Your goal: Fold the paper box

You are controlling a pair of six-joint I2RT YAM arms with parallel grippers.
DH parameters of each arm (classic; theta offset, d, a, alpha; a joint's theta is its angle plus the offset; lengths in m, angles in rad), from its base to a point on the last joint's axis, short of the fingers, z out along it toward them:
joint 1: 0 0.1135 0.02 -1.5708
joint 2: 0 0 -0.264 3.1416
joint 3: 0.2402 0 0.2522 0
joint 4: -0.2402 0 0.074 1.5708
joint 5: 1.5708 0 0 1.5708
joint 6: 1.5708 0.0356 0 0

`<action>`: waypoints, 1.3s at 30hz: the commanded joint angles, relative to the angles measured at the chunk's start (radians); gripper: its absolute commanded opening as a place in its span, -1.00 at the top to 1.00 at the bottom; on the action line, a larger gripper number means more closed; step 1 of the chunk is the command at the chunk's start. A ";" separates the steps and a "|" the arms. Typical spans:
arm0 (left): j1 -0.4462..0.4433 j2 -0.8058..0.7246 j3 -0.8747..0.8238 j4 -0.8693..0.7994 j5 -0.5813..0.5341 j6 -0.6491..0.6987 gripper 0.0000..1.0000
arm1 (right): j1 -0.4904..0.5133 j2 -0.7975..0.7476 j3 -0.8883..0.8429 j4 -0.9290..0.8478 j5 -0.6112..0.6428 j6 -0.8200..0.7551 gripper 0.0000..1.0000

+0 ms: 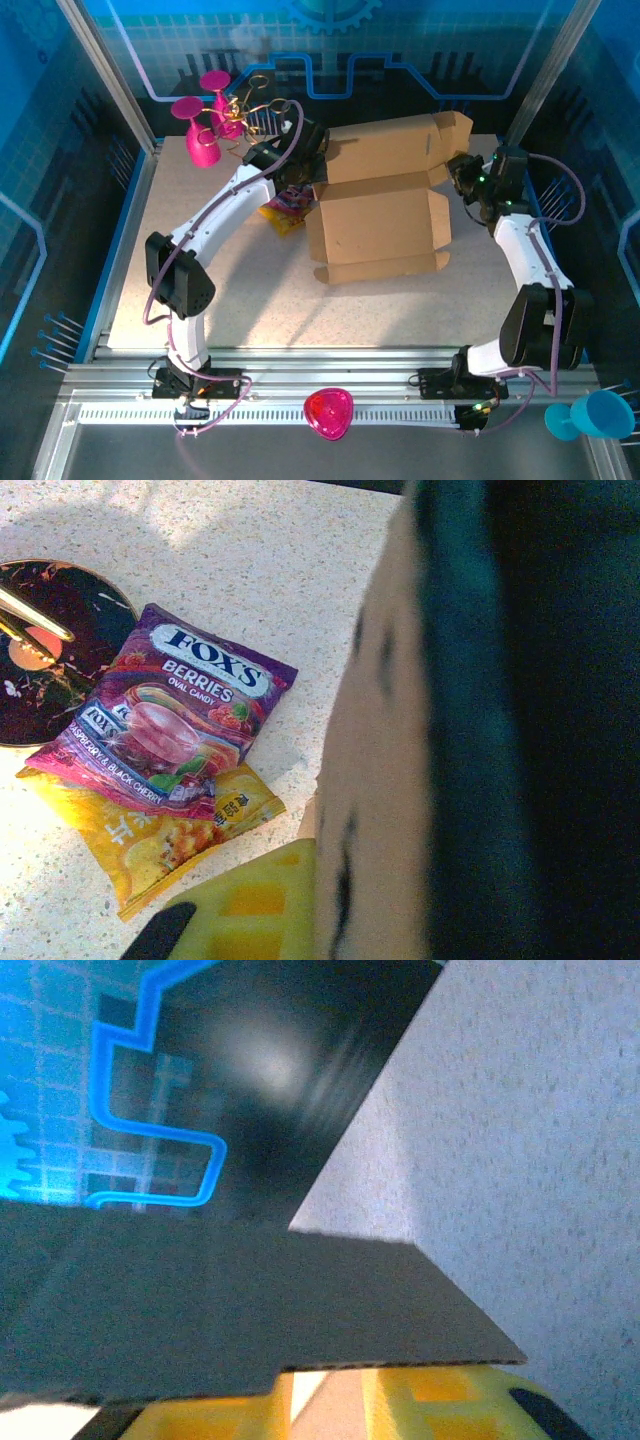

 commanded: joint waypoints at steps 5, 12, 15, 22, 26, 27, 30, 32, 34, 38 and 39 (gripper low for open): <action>0.008 0.000 0.039 -0.009 0.017 0.001 1.00 | -0.007 0.075 0.030 0.023 -0.081 -0.058 0.32; 0.008 0.002 0.044 -0.014 0.016 0.000 1.00 | -0.007 0.110 0.040 0.025 -0.087 -0.083 0.20; 0.009 0.003 0.044 -0.017 0.016 0.000 1.00 | 0.007 0.124 0.055 0.046 -0.112 -0.055 0.33; 0.010 0.007 0.044 -0.019 0.015 -0.004 1.00 | 0.045 0.056 0.044 0.074 -0.125 0.022 0.29; 0.010 0.010 0.045 -0.017 0.019 -0.009 1.00 | 0.073 0.039 0.051 0.056 -0.132 0.029 0.24; 0.010 0.010 0.045 -0.016 0.020 -0.010 1.00 | 0.081 0.033 0.051 0.051 -0.125 0.025 0.23; 0.010 0.012 0.047 -0.017 0.023 -0.013 1.00 | 0.102 0.025 0.052 0.029 -0.113 0.010 0.21; 0.010 0.009 0.047 -0.017 0.023 -0.016 1.00 | 0.112 0.022 0.051 0.015 -0.106 -0.001 0.19; 0.010 0.006 0.045 -0.017 0.023 -0.018 1.00 | 0.119 0.026 0.046 0.008 -0.105 -0.007 0.16; 0.010 0.000 0.045 -0.020 0.028 -0.020 1.00 | 0.140 0.029 0.029 -0.020 -0.087 -0.039 0.09; 0.010 -0.001 0.045 -0.022 0.029 -0.021 1.00 | 0.147 0.024 0.026 -0.026 -0.080 -0.051 0.08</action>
